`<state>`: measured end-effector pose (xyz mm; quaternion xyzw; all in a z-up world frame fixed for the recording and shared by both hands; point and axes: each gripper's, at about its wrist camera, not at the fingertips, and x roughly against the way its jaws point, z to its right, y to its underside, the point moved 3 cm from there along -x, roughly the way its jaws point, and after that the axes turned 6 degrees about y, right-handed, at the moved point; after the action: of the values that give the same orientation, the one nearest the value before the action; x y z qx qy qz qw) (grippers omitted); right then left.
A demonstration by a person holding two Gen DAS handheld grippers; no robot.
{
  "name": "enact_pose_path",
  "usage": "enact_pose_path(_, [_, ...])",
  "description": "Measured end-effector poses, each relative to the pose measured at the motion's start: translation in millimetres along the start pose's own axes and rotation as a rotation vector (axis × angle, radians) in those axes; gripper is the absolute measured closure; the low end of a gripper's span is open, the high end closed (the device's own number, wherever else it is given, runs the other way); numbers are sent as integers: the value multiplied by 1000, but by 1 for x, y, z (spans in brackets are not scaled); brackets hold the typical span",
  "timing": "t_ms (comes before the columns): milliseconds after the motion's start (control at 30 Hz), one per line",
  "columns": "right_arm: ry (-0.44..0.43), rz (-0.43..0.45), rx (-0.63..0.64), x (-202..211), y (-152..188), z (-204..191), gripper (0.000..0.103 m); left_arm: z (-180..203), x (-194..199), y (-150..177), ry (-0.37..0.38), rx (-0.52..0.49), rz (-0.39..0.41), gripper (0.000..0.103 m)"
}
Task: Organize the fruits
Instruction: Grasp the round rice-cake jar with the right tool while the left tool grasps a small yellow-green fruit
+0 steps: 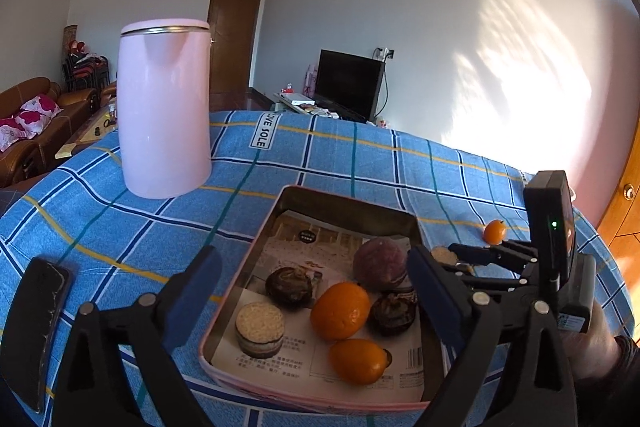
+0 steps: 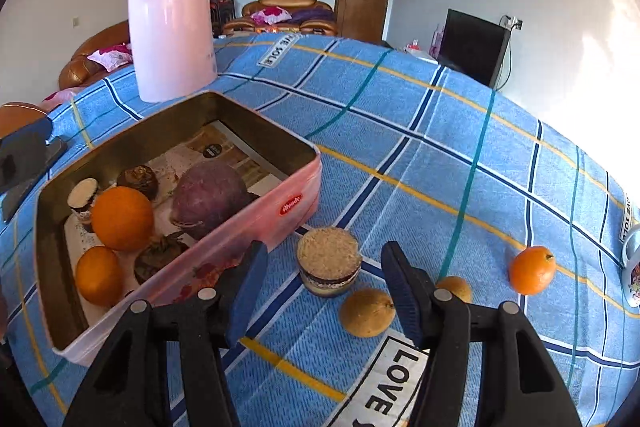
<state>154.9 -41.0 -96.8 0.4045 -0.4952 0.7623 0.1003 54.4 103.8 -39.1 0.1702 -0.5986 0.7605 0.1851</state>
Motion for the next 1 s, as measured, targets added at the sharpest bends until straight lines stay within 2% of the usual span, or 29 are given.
enact_pose_path(33, [-8, -5, -13, -1, -1, 2, 68, 3, 0, -1, 3, -3, 0, 7])
enact_pose_path(133, [-55, 61, -79, 15, -4, 12, 68, 17, -2, -5, 29, -24, 2, 7])
enact_pose_path(200, [-39, 117, -122, 33, -3, 23, 68, 35, -5, -6, 56, -54, 0, 7])
enact_pose_path(300, [42, 167, -166, 57, 9, 46, 68, 68, -13, -5, 85, -122, -7, 7])
enact_pose_path(367, [97, 169, -199, 66, 19, 65, 68, 91, -24, -2, 113, -157, -25, 7])
enact_pose_path(467, [169, 166, -236, 74, 34, 90, 68, 123, -46, 5, 130, -203, -75, 12])
enact_pose_path(600, [195, 159, -272, 77, 49, 111, 68, 155, -78, 20, 164, -247, -178, 25])
enact_pose_path(667, [194, 164, -284, 77, 53, 116, 68, 167, -88, 27, 151, -289, -218, 29])
enact_pose_path(733, [183, 170, -293, 78, 57, 118, 68, 173, -99, 32, 149, -307, -256, 39])
enact_pose_path(833, [167, 179, -299, 76, 58, 118, 68, 176, -117, 37, 128, -328, -324, 48])
enact_pose_path(1000, [154, 181, -290, 77, 59, 115, 68, 175, -138, 46, 115, -321, -408, 58])
